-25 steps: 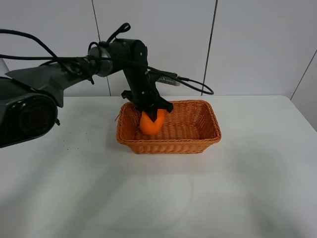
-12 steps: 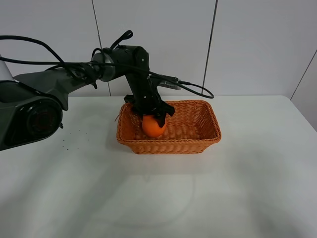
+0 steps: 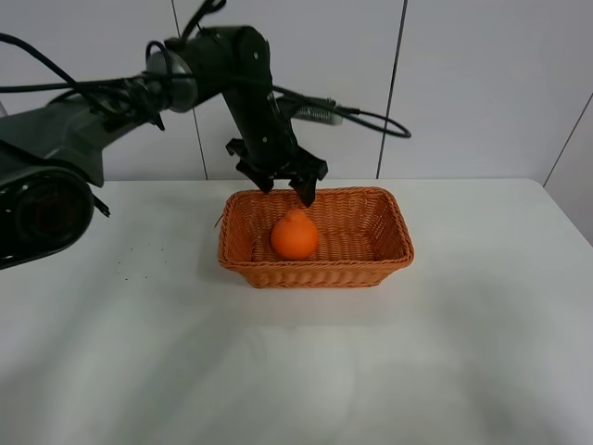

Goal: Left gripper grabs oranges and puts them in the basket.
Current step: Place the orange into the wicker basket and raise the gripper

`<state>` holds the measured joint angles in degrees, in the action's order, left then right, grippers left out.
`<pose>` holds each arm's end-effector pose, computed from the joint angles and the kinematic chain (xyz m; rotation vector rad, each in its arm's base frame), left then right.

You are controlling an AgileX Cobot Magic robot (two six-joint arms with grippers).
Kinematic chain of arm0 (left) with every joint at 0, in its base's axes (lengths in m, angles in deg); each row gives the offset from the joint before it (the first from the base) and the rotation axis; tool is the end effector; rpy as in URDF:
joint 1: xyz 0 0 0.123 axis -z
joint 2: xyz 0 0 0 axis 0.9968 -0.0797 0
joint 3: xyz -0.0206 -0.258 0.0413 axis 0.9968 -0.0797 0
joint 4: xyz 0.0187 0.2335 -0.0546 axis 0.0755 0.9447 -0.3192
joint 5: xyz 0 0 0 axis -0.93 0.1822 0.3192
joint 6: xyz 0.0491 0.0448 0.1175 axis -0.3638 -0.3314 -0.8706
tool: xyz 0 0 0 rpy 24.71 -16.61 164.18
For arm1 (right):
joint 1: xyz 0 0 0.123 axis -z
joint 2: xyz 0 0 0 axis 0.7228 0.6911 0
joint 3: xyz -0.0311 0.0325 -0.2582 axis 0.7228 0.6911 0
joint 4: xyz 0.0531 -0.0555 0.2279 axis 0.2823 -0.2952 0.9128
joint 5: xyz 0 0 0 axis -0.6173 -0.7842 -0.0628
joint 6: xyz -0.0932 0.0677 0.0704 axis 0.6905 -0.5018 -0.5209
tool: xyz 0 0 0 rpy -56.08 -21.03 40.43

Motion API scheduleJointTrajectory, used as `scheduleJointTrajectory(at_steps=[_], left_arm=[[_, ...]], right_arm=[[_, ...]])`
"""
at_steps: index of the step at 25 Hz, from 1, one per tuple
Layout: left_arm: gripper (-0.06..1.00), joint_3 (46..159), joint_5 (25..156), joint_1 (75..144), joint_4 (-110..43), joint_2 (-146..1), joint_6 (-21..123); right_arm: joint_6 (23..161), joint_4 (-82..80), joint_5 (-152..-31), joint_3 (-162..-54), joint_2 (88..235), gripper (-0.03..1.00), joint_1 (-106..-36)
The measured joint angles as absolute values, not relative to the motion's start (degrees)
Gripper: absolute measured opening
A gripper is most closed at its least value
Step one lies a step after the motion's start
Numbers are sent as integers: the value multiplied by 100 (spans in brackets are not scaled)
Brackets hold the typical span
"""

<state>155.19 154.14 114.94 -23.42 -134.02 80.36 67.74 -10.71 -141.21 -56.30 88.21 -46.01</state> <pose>0.4348 -0.2556 0.1918 0.7865 2.6083 -0.2165 0.0486 -0.0040 0.2560 0.0342 2.0036 -0.0238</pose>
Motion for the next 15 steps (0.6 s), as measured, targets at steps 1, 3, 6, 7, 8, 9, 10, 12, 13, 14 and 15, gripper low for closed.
scheduleJointTrajectory(at_steps=[1, 3, 6, 7, 8, 9, 10, 12, 13, 14, 15], left_arm=[[85, 15556, 15428, 11494, -2278, -13254, 8036], [85, 15592, 15444, 11494, -2095, -13007, 8036], [85, 15592, 15444, 11480, -1898, -12765, 8034], [85, 15592, 15444, 11453, -1870, -12745, 8034], [85, 15592, 15444, 11430, -1870, -12741, 8034], [85, 15577, 15444, 11404, -1870, -12741, 8039], [85, 15532, 15444, 11363, -1870, -12741, 8039], [85, 15486, 15444, 11261, -1870, -12737, 8039], [85, 15486, 15444, 11178, -1870, -12737, 8039], [85, 15486, 15444, 11071, -1876, -12745, 8039], [85, 15486, 15444, 10962, -1876, -12764, 8039]], right_arm=[[6774, -1071, -14121, -5630, 8821, 69, -4601], [6774, -1071, -14121, -5630, 8821, 69, -4601], [6774, -1071, -14121, -5630, 8821, 69, -4601], [6774, -1071, -14121, -5630, 8821, 69, -4601], [6774, -1071, -14121, -5630, 8821, 69, -4601], [6774, -1071, -14121, -5630, 8821, 69, -4601], [6774, -1071, -14121, -5630, 8821, 69, -4601], [6774, -1071, -14121, -5630, 8821, 69, -4601], [6774, -1071, -14121, -5630, 8821, 69, -4601], [6774, -1071, -14121, -5630, 8821, 69, -4601], [6774, -1071, -14121, -5630, 8821, 69, -4601]])
